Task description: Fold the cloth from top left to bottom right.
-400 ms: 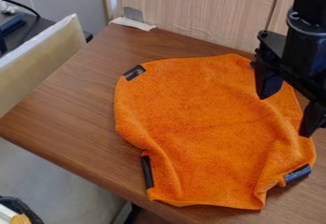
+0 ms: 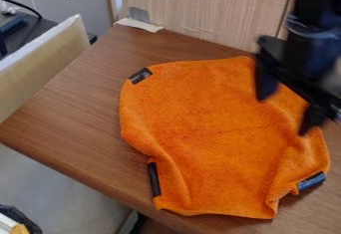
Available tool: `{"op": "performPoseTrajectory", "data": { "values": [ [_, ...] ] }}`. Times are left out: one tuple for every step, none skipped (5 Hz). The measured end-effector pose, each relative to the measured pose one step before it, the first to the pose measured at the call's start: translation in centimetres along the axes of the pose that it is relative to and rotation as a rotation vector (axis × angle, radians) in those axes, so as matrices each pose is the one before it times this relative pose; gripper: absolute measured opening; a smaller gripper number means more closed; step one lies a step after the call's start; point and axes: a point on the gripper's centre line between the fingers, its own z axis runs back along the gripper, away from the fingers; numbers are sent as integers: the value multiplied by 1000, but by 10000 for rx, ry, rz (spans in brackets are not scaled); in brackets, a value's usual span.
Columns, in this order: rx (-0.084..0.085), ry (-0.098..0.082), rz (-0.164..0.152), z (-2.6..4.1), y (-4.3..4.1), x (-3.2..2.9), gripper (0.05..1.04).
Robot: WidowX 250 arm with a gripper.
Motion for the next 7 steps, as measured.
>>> {"op": "performPoseTrajectory", "data": {
  "values": [
    [70, 263, 1062, -934, 3982, -419, 1001],
    [165, -1, 1027, -548, 4805, 874, 1001],
    [174, 295, 868, -1039, 4516, 916, 1001],
    [147, 109, 918, -1341, 4398, 388, 1001],
    [140, 112, 545, -1485, 2832, -93, 1001],
    [122, 41, 316, -1445, 2188, -243, 1001],
    [77, -230, 149, -1181, 1529, 9, 1001]
  ]
}}
